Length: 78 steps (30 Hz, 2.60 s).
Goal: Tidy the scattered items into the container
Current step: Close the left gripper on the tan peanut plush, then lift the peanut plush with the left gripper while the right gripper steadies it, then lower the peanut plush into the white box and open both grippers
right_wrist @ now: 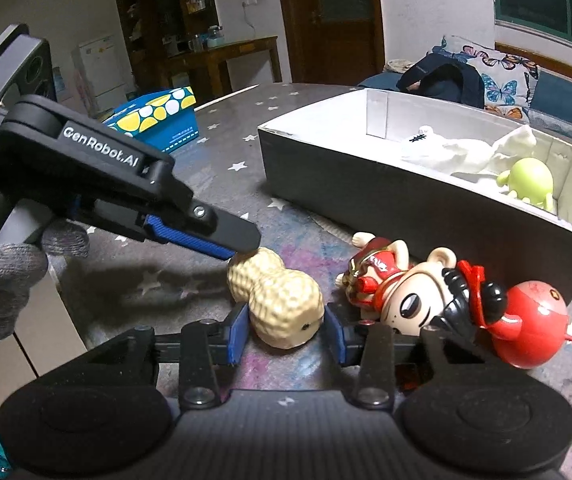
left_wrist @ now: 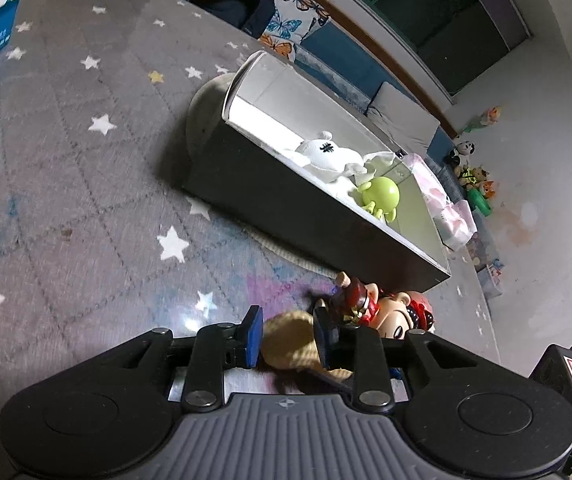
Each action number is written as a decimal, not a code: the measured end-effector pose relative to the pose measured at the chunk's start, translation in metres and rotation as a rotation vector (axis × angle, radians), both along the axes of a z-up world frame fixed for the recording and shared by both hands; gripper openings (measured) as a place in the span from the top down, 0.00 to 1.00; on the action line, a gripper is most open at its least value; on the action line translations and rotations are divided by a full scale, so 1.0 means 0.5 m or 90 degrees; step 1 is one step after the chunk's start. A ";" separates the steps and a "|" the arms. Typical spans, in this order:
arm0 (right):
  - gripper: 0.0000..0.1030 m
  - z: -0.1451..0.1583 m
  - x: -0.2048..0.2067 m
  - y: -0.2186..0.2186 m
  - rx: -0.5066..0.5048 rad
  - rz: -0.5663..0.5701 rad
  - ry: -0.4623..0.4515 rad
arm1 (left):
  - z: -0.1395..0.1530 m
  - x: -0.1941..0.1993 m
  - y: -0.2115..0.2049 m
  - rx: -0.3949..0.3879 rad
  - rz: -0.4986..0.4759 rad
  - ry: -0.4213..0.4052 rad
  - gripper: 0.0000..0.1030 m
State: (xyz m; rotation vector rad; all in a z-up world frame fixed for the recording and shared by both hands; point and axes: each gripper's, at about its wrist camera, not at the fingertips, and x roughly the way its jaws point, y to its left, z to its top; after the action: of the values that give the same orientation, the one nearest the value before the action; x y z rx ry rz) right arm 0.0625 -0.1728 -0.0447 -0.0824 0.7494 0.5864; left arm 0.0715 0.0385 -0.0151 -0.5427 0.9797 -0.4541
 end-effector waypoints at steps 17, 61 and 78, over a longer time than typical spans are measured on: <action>0.60 -0.007 0.010 -0.006 0.007 -0.006 0.013 | -0.019 -0.008 -0.002 -0.045 0.013 0.029 0.61; 0.65 0.031 0.007 0.056 -0.045 0.074 -0.002 | -0.026 -0.024 0.010 -0.095 0.011 0.050 0.62; 0.65 0.186 0.127 -0.089 0.004 -0.058 -0.150 | 0.145 0.167 -0.144 -0.106 -0.071 -0.094 0.61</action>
State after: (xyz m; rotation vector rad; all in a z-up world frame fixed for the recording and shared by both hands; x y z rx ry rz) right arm 0.1259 -0.2172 0.0484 -0.1092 0.5196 0.4816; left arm 0.1549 -0.0334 0.0575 -0.5964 0.8378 -0.6705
